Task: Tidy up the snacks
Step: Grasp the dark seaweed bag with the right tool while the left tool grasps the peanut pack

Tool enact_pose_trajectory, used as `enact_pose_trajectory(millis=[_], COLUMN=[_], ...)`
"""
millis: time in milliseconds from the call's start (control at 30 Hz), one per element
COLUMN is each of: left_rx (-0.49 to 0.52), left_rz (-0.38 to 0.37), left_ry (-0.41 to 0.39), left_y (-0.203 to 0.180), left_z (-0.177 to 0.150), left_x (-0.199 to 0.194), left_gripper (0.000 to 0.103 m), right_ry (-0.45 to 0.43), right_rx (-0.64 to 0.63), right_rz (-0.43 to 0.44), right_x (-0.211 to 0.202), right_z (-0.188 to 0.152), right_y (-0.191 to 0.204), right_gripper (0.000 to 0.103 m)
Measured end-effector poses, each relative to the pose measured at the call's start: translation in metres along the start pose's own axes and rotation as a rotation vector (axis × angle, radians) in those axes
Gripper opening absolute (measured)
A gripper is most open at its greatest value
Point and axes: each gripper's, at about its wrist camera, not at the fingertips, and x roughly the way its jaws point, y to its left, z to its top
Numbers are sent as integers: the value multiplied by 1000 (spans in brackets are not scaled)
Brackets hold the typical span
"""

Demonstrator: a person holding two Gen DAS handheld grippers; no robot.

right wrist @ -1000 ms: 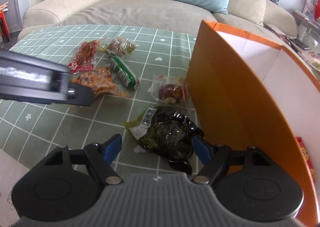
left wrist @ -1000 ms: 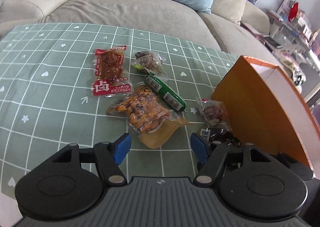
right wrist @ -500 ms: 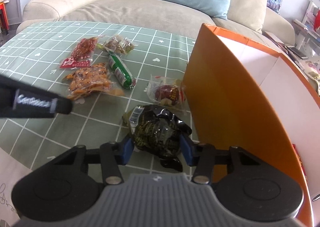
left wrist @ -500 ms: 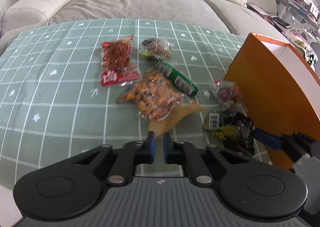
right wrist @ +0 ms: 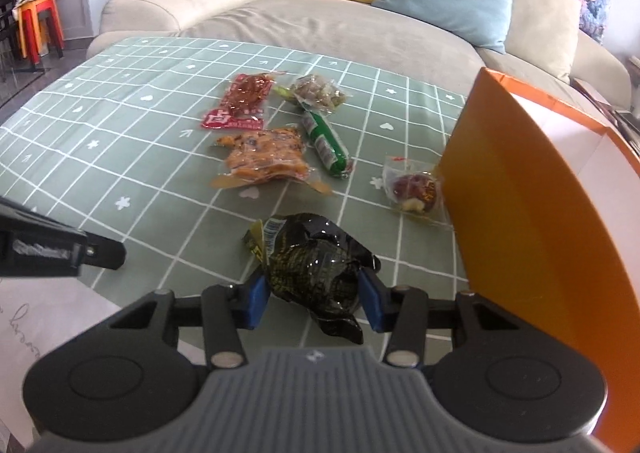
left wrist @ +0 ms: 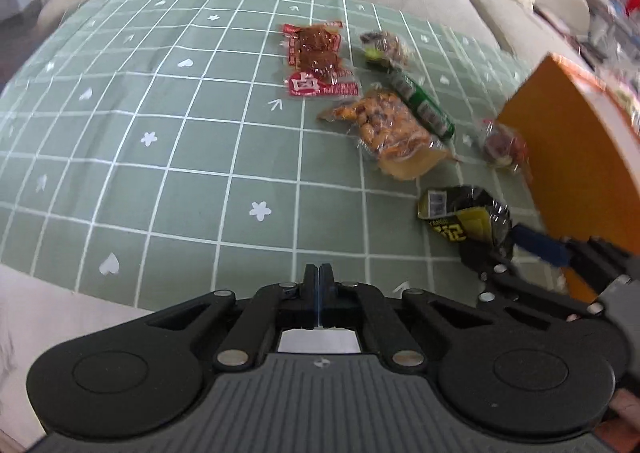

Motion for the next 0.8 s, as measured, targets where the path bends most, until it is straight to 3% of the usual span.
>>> enact_pose_trajectory(millis=[100, 167, 267, 800], left_rx=[-10, -12, -36, -510], left_rz=[-21, -34, -59, -356], left_ry=[-32, -52, -69, -39], left_y=[-6, -12, -21, -2], left_z=[4, 8, 16, 36], left_x=[-4, -3, 2, 44], left_gripper=[18, 41, 56, 60], right_ry=[10, 11, 16, 24], right_rx=[-11, 3, 25, 42], right_rz=[-53, -67, -94, -84], right_x=[5, 8, 13, 17], right_z=[2, 4, 7, 5], right_y=[-3, -9, -19, -31], right_gripper=[45, 46, 47, 49])
